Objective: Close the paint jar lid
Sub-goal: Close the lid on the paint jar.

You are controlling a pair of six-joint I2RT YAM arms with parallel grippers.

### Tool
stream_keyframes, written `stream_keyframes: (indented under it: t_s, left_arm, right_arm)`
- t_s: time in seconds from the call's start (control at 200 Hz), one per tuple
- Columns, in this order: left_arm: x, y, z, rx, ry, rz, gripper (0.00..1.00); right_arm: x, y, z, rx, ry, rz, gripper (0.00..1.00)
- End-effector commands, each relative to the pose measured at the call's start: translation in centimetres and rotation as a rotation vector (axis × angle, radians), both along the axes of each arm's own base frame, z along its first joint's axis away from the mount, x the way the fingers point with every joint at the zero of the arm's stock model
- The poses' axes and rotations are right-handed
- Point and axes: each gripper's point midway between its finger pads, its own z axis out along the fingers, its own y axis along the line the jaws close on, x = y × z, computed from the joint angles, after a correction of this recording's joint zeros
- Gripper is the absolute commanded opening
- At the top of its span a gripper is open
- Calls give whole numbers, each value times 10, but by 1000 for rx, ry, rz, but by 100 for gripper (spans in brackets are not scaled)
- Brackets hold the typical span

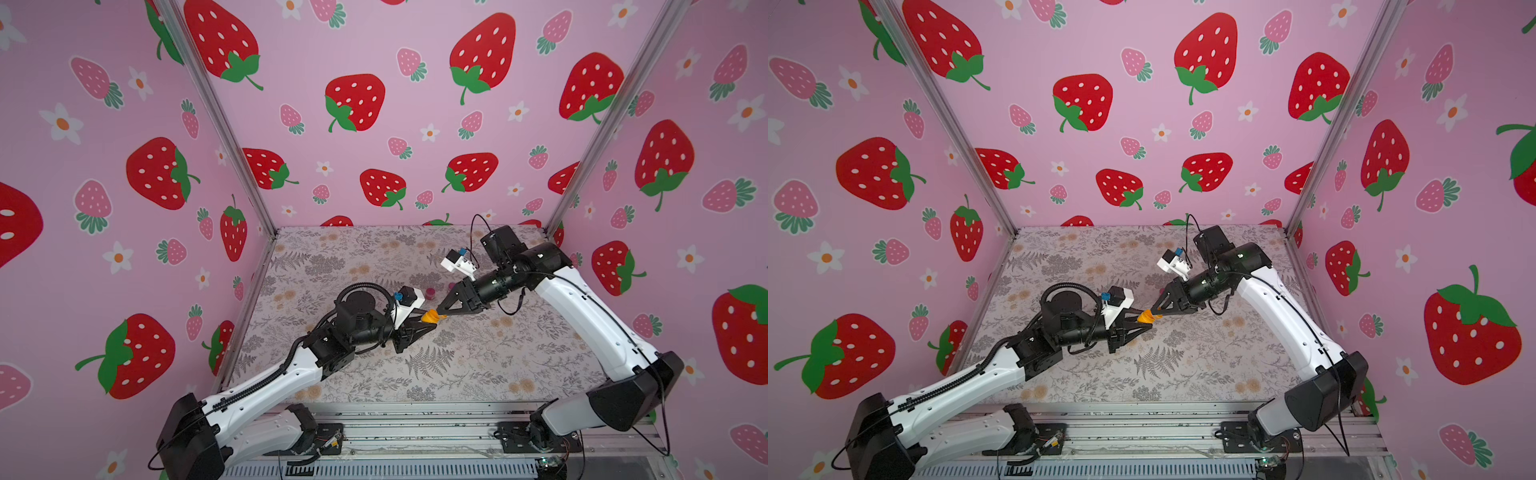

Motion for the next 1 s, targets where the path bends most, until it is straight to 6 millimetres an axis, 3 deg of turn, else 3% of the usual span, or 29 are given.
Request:
stream_keyframes:
  t_s: [0.0,0.645,0.996]
  left_arm:
    - [-4,-5,25,-37,-58,-37,8]
    - [-7,-7,25,-32,-56,-50,8]
    - [-11,-10,28,-29,-51,-76,7]
  right_arm:
    - [-3,5,-1,15,10,20,26]
    - [-5,9,-15,-16,32,47,26]
    - [-19,18,-20,2,46,125,25]
